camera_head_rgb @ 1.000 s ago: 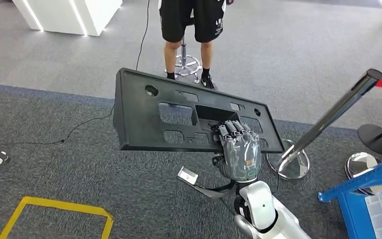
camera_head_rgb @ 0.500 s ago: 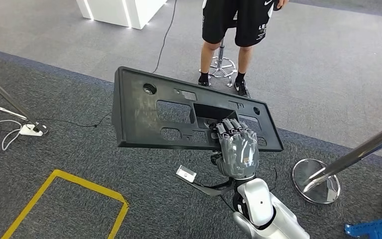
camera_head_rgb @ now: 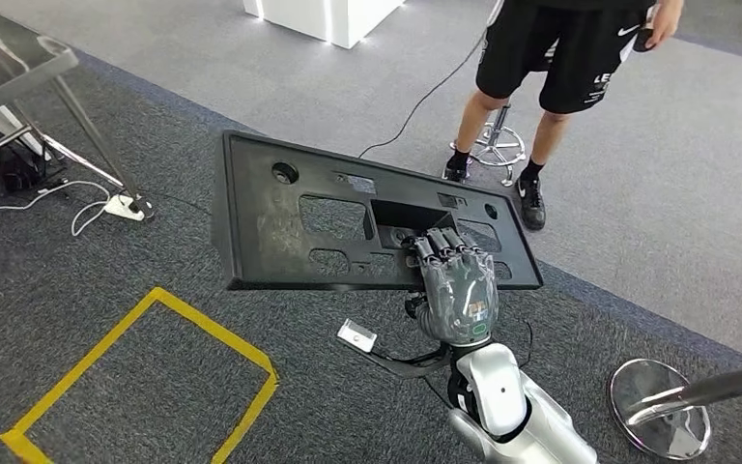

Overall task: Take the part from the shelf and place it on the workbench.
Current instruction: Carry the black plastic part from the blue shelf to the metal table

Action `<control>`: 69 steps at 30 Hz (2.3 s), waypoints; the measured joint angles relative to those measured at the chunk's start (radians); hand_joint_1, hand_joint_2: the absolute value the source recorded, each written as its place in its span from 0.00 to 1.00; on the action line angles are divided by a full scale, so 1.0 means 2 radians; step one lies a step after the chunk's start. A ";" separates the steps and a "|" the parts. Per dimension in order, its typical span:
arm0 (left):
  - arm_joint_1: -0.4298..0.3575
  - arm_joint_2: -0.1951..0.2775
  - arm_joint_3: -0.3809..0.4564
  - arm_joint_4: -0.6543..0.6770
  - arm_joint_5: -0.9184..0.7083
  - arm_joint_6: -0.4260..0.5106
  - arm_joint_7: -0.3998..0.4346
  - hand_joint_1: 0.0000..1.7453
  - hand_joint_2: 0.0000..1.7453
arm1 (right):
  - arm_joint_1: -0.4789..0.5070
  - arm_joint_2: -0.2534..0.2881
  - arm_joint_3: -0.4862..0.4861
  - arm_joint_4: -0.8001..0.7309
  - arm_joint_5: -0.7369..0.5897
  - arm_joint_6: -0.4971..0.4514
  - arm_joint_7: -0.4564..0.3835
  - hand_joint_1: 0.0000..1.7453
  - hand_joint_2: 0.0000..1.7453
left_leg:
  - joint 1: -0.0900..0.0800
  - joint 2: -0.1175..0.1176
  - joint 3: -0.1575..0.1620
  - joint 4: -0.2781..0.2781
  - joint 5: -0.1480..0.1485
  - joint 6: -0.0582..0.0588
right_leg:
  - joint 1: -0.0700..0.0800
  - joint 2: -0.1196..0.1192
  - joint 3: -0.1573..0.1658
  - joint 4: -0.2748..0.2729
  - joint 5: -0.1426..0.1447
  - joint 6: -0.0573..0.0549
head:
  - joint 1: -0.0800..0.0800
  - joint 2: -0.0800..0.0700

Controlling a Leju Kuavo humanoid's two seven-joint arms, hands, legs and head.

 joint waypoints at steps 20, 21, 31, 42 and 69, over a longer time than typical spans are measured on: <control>-0.003 -0.006 0.000 0.000 -0.007 0.007 -0.011 0.00 0.00 | 0.147 -0.113 -0.107 -0.115 -0.035 -0.034 -0.032 1.00 1.00 | 0.002 -0.015 -0.063 0.133 -0.063 -0.019 | 0.000 0.033 0.001 -0.029 0.030 -0.023 | 0.000 0.000; -0.003 -0.006 0.000 0.000 -0.007 0.007 -0.011 0.00 0.00 | 0.148 -0.114 -0.108 -0.117 -0.035 -0.033 -0.033 1.00 1.00 | 0.004 -0.013 -0.061 0.131 -0.057 -0.021 | 0.000 0.027 0.001 -0.028 0.029 -0.022 | 0.000 0.000; -0.001 -0.006 0.002 0.000 -0.003 0.006 -0.005 0.00 0.00 | 0.152 -0.133 -0.122 -0.133 -0.036 -0.028 -0.037 1.00 1.00 | -0.001 -0.006 0.010 -0.001 -0.010 0.003 | -0.004 0.010 0.003 0.002 -0.004 0.005 | 0.002 0.000; -0.003 -0.007 0.010 0.000 -0.003 0.007 -0.003 0.00 0.00 | 0.174 -0.151 -0.135 -0.147 -0.035 -0.028 -0.033 1.00 1.00 | -0.003 -0.075 0.010 0.001 -0.008 0.002 | -0.002 0.088 -0.018 -0.009 0.028 -0.006 | 0.002 0.000; -0.011 -0.002 -0.002 0.000 -0.036 -0.014 0.010 0.00 0.00 | 0.307 -0.210 -0.270 -0.208 -0.078 -0.025 -0.057 1.00 1.00 | -0.007 -0.040 0.027 -0.002 -0.022 0.010 | -0.004 0.052 -0.041 0.061 0.002 -0.001 | 0.005 0.000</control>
